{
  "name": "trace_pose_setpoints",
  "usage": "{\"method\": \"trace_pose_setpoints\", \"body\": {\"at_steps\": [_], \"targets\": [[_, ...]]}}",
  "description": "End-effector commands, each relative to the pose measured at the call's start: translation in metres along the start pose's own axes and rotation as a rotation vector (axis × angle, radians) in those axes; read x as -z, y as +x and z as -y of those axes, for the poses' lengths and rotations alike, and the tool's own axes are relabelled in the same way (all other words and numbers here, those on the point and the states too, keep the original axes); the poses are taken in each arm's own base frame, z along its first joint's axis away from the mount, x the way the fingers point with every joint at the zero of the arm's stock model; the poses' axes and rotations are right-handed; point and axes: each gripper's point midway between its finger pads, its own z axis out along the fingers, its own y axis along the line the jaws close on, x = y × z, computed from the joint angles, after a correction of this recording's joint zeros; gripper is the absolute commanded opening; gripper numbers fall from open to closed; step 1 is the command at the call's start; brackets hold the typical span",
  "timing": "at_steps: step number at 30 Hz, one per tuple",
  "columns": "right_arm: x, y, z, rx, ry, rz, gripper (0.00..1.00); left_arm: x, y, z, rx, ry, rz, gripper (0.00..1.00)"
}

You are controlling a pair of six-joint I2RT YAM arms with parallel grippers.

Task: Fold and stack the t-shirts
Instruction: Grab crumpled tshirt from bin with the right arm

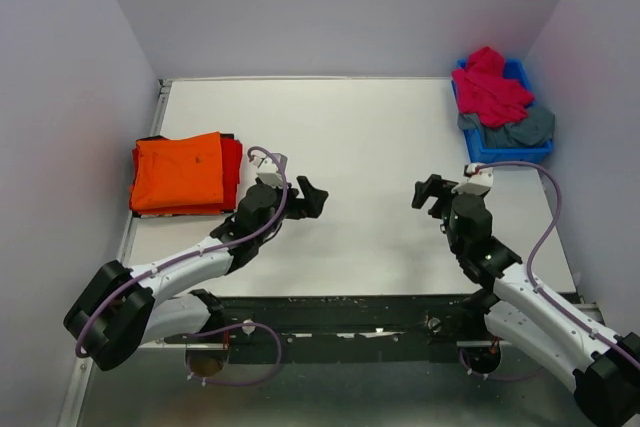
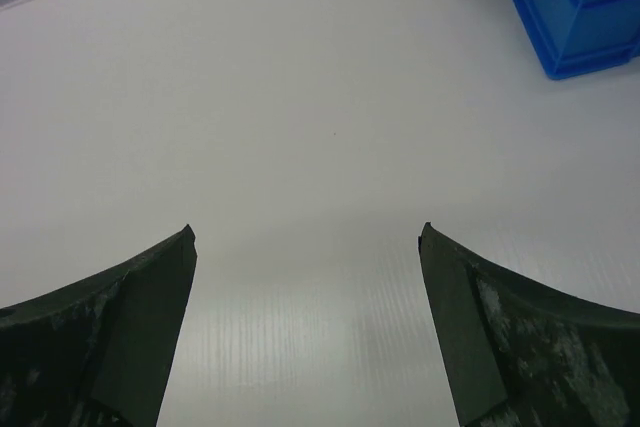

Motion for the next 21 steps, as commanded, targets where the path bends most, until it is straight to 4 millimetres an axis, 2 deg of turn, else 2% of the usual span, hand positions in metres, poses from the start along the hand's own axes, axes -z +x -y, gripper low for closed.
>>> {"method": "trace_pose_setpoints", "body": {"at_steps": [1, 6, 8, 11, 15, 20, 21], "targets": [[0.0, -0.001, -0.003, -0.032, -0.014, -0.003, 1.0, 0.003, -0.006, 0.014, -0.002, 0.064, 0.009, 0.99], [-0.002, -0.002, -0.008, 0.012, -0.05, 0.027, 1.0, 0.005, -0.004, 0.019, 0.016, 0.094, 0.002, 0.99], [-0.004, -0.009, -0.012, 0.015, -0.055, 0.03, 1.0, 0.006, -0.001, 0.02, 0.025, 0.101, -0.005, 0.99], [-0.012, -0.02, 0.001, 0.021, 0.081, -0.003, 0.96, 0.006, 0.0, 0.023, 0.04, 0.116, -0.009, 0.99], [-0.029, -0.06, 0.02, 0.025, 0.195, -0.007, 0.95, 0.006, 0.0, 0.024, 0.045, 0.122, -0.015, 0.99], [-0.059, -0.113, 0.046, -0.014, 0.305, -0.015, 0.94, 0.005, 0.0, 0.023, 0.04, 0.114, -0.019, 0.99], [-0.067, -0.118, 0.054, -0.019, 0.342, -0.03, 0.93, 0.005, 0.001, 0.023, 0.039, 0.113, -0.02, 0.99]]}}
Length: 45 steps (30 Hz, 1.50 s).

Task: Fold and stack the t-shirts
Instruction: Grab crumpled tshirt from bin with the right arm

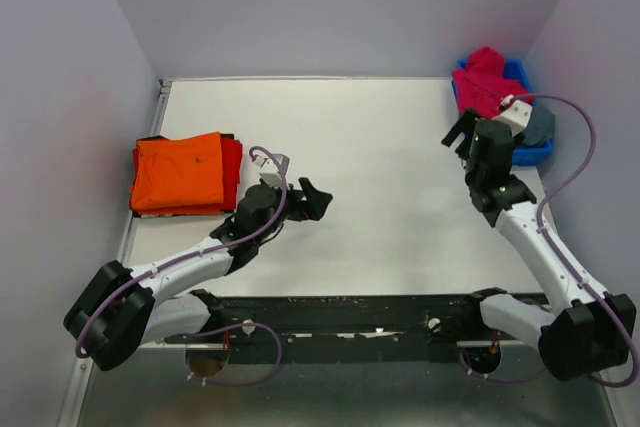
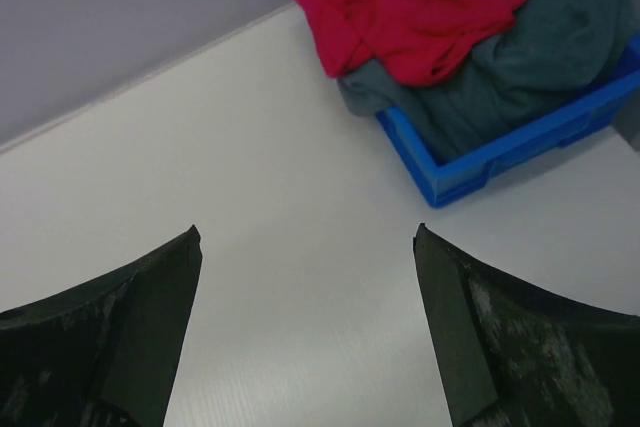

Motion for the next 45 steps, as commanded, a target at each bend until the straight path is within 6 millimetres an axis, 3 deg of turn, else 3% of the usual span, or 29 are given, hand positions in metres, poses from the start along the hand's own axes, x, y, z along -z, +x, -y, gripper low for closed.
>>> {"method": "trace_pose_setpoints", "body": {"at_steps": [1, 7, 10, 16, 24, 31, 33, 34, 35, 38, 45], "targets": [[-0.03, -0.027, 0.02, 0.008, 0.115, -0.067, 0.93, 0.002, -0.002, 0.007, 0.003, 0.033, 0.004, 0.99], [-0.094, -0.05, 0.066, -0.115, 0.255, -0.161, 0.9, 0.0, -0.001, 0.007, 0.0, 0.03, -0.003, 0.99], [-0.122, -0.048, 0.081, -0.155, 0.283, -0.207, 0.88, -0.001, 0.0, 0.006, -0.004, 0.026, -0.008, 0.99], [-0.168, -0.028, 0.088, -0.238, 0.274, -0.28, 0.77, -0.004, 0.003, 0.005, -0.009, 0.024, -0.017, 0.99], [-0.202, 0.003, 0.091, -0.303, 0.302, -0.318, 0.65, -0.009, 0.006, 0.004, -0.019, 0.02, -0.038, 0.98], [-0.207, 0.023, 0.108, -0.323, 0.384, -0.316, 0.56, -0.008, 0.004, 0.003, -0.03, 0.011, -0.033, 0.98], [-0.209, 0.025, 0.109, -0.328, 0.379, -0.317, 0.39, -0.007, 0.003, 0.002, -0.033, 0.005, -0.028, 0.98], [-0.209, 0.024, 0.106, -0.326, 0.365, -0.32, 0.21, -0.007, 0.003, 0.001, -0.034, 0.003, -0.025, 0.98], [-0.21, 0.018, 0.101, -0.314, 0.331, -0.317, 0.01, -0.007, 0.003, 0.001, -0.036, 0.001, -0.023, 0.98], [-0.196, -0.007, 0.092, -0.312, 0.272, -0.243, 0.01, -0.007, 0.002, 0.0, -0.043, -0.002, -0.023, 0.98], [-0.141, -0.096, 0.055, -0.253, 0.096, -0.046, 0.01, -0.006, -0.003, -0.001, -0.053, -0.013, -0.008, 0.98]]}}
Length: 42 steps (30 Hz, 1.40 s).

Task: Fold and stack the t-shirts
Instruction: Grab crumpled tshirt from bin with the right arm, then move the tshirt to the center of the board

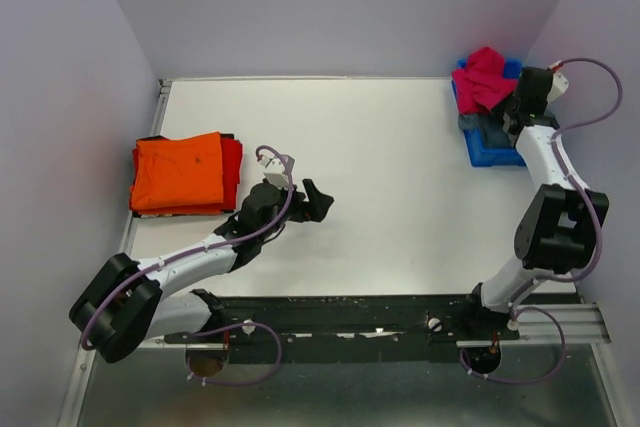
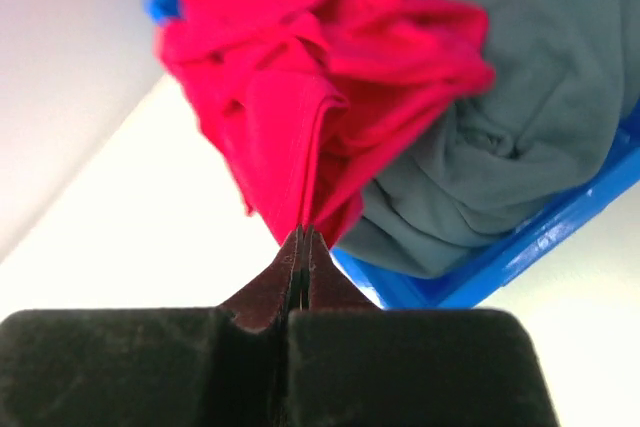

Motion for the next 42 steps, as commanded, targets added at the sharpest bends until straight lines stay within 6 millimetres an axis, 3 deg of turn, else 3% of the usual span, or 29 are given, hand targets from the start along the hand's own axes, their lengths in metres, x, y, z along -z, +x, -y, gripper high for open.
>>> {"method": "trace_pose_setpoints", "body": {"at_steps": [1, 5, 9, 15, 17, 19, 21, 26, 32, 35, 39, 42], "targets": [[0.076, -0.072, -0.054, 0.051, -0.206, 0.206, 0.01, 0.002, -0.015, 0.005, -0.022, -0.001, 0.037, 0.98], [0.149, -0.104, -0.099, 0.126, -0.355, 0.302, 0.01, 0.003, -0.018, 0.005, -0.028, -0.004, 0.046, 0.98], [0.233, -0.117, -0.155, 0.244, -0.526, 0.365, 0.01, 0.005, -0.019, 0.003, -0.034, -0.011, 0.053, 0.98], [0.365, -0.094, -0.229, 0.439, -0.907, 0.39, 0.01, 0.006, -0.022, 0.0, -0.042, -0.027, 0.068, 0.97], [0.389, -0.082, -0.238, 0.459, -0.985, 0.361, 0.01, 0.007, -0.023, -0.001, -0.044, -0.034, 0.074, 0.98], [0.391, -0.069, -0.237, 0.443, -1.018, 0.304, 0.01, 0.008, -0.025, -0.002, -0.049, -0.04, 0.079, 0.97], [0.38, -0.051, -0.231, 0.456, -1.006, 0.253, 0.01, 0.008, -0.025, -0.004, -0.053, -0.048, 0.081, 0.98], [0.337, 0.009, -0.191, 0.477, -0.909, 0.132, 0.01, 0.008, -0.026, -0.007, -0.059, -0.065, 0.087, 0.98], [0.29, 0.091, -0.1, 0.428, -0.706, -0.021, 0.01, 0.005, -0.024, -0.003, -0.074, -0.037, 0.078, 0.98], [0.273, 0.153, -0.057, 0.381, -0.673, -0.161, 0.02, 0.002, -0.017, 0.0, -0.079, -0.011, 0.057, 0.99], [0.268, 0.198, -0.024, 0.319, -0.664, -0.263, 0.05, -0.012, -0.004, 0.003, -0.086, 0.006, -0.012, 0.99], [0.275, 0.229, -0.019, 0.292, -0.727, -0.38, 0.06, -0.025, 0.01, 0.001, -0.073, -0.004, -0.087, 0.99]]}}
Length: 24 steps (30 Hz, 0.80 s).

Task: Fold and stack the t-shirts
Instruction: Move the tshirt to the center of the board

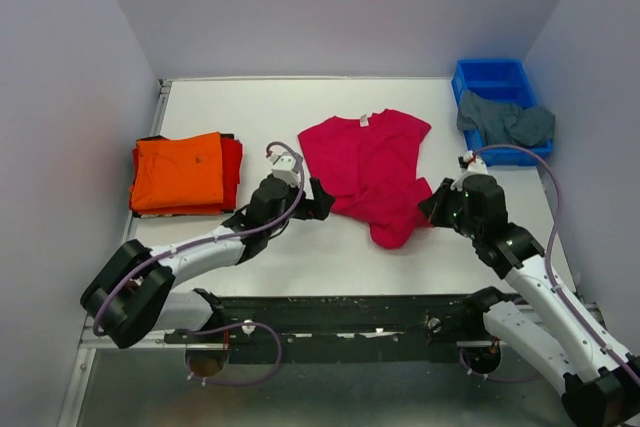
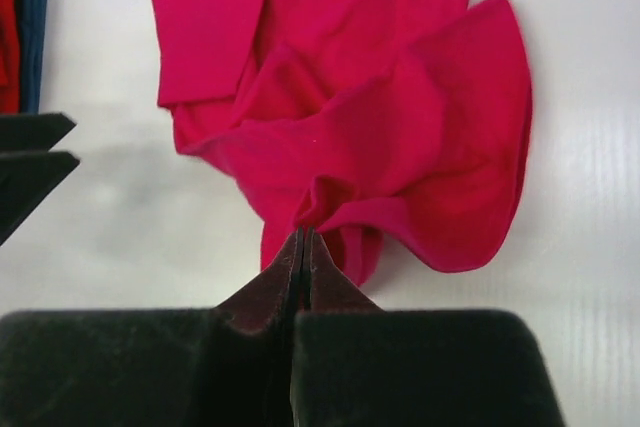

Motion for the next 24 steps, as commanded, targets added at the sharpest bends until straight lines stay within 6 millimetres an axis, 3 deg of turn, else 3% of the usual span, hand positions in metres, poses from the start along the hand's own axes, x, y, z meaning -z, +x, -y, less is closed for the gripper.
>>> {"method": "trace_pose_setpoints", "body": {"at_steps": [1, 5, 6, 11, 15, 20, 24], "targets": [[-0.003, 0.034, -0.022, -0.142, -0.145, -0.097, 0.07, -0.021, 0.01, 0.013, -0.002, 0.043, -0.089, 0.99], [-0.01, 0.075, -0.037, -0.21, -0.279, -0.232, 0.04, -0.036, 0.027, 0.019, 0.001, 0.065, -0.182, 0.98], [-0.011, 0.085, -0.04, -0.222, -0.3, -0.265, 0.01, -0.039, 0.027, 0.019, 0.001, 0.065, -0.191, 0.98], [-0.003, 0.115, -0.053, -0.142, -0.324, -0.428, 0.01, -0.057, 0.022, 0.011, -0.02, -0.029, -0.236, 0.98], [0.01, 0.109, -0.052, -0.057, -0.256, -0.451, 0.01, -0.079, 0.009, 0.006, -0.037, -0.142, -0.288, 0.95], [0.019, 0.073, -0.048, -0.025, -0.209, -0.305, 0.06, -0.107, 0.002, -0.007, -0.032, -0.269, -0.321, 0.92], [0.022, 0.057, -0.043, -0.01, -0.173, -0.23, 0.06, -0.136, -0.005, -0.012, -0.035, -0.319, -0.351, 0.88]]}}
